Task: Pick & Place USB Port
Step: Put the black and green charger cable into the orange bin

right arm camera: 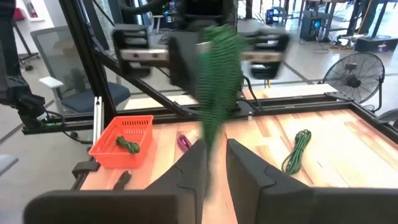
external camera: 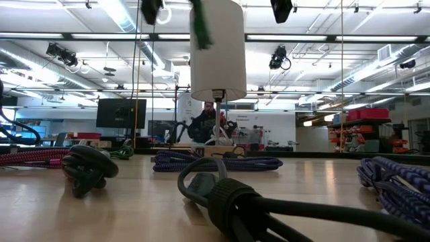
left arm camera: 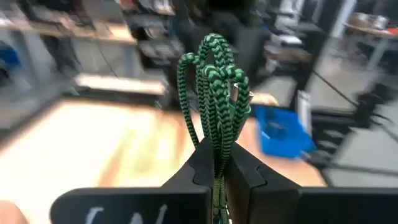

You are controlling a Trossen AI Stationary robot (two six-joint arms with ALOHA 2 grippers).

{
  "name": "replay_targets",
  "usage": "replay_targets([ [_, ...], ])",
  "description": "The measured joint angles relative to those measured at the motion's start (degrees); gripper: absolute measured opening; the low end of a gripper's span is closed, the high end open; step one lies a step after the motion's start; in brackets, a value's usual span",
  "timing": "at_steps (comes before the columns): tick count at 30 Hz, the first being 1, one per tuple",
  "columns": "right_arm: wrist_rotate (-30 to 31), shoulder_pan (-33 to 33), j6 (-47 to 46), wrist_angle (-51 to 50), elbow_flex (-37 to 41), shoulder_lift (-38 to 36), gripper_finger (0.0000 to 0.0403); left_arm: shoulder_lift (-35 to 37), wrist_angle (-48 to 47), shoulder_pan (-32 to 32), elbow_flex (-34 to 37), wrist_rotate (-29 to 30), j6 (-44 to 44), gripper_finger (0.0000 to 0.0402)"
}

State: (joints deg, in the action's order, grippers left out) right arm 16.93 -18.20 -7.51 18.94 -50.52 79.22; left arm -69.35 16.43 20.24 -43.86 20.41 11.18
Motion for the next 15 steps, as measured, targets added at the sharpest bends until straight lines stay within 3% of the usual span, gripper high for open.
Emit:
replay_targets([
  [8,2.6,0.2,1.0,-0.3,0.0,0.0,0.0075,8.9,-21.6,16.8,0.0,-1.2,21.9,0.0016],
  [15,5.1,0.7,2.0,-0.2,0.0,0.0,0.0070,13.5,-34.1,31.5,0.0,-0.8,43.7,0.0016],
])
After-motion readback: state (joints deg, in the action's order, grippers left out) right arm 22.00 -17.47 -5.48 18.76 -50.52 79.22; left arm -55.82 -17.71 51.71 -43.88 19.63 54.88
